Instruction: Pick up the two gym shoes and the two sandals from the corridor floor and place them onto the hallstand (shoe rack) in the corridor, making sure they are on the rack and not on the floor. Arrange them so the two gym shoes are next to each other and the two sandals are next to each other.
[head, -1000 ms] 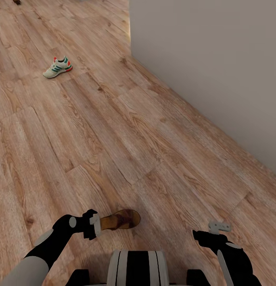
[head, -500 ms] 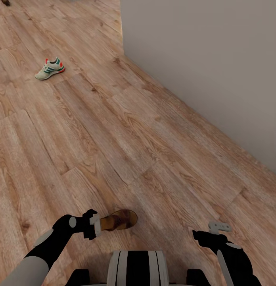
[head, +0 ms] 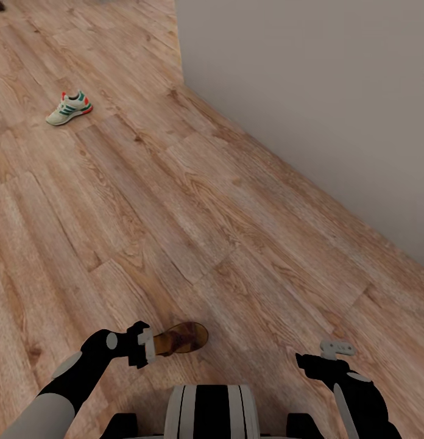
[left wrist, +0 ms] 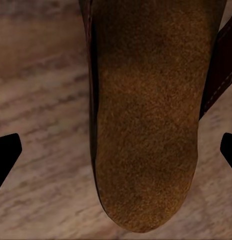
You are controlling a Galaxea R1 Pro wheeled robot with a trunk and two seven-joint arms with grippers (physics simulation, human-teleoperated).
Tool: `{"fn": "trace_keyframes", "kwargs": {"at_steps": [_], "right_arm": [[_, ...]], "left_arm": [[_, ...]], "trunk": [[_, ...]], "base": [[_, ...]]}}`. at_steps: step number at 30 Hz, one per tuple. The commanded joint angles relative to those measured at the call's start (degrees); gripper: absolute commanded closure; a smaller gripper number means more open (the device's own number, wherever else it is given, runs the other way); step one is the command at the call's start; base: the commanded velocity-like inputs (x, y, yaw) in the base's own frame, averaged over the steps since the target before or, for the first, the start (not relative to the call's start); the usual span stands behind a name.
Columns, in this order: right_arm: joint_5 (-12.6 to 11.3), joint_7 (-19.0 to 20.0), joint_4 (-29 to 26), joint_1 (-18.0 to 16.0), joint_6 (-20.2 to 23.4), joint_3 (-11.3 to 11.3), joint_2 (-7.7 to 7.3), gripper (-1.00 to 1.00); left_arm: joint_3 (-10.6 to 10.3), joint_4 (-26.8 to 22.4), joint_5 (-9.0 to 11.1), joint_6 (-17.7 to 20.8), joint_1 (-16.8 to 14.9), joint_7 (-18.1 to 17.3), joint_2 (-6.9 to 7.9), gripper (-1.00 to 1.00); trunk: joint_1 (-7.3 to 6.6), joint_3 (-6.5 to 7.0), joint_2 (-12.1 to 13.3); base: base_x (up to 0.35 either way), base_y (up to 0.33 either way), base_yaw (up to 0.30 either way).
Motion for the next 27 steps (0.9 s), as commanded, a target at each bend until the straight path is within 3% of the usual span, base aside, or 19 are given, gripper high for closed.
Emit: {"fn": "trace_keyframes", "kwargs": {"at_steps": [1, 12, 27], "right_arm": [[0.0, -0.1, -0.1, 0.0, 0.3, 0.0, 0.00, -1.00], [0.0, -0.1, -0.1, 0.0, 0.3, 0.0, 0.02, -1.00], [0.0, -0.1, -0.1, 0.0, 0.3, 0.0, 0.01, -1.00]], "left_arm": [[-0.1, -0.1, -0.3, 0.0, 0.0, -0.1, 0.04, -1.00], [-0.2, 0.0, -0.3, 0.0, 0.0, -0.1, 0.04, -1.00], [-0.2, 0.1, -0.3, 0.0, 0.0, -0.1, 0.04, -1.00]], "trunk": [[-0.01, -0.03, 0.0], [-0.01, -0.09, 0.0], [-0.01, -1.36, 0.0]], "base": [[0.000, 0.000, -0.070], [0.000, 0.000, -0.017], [0.000, 0.000, 0.000]]}}
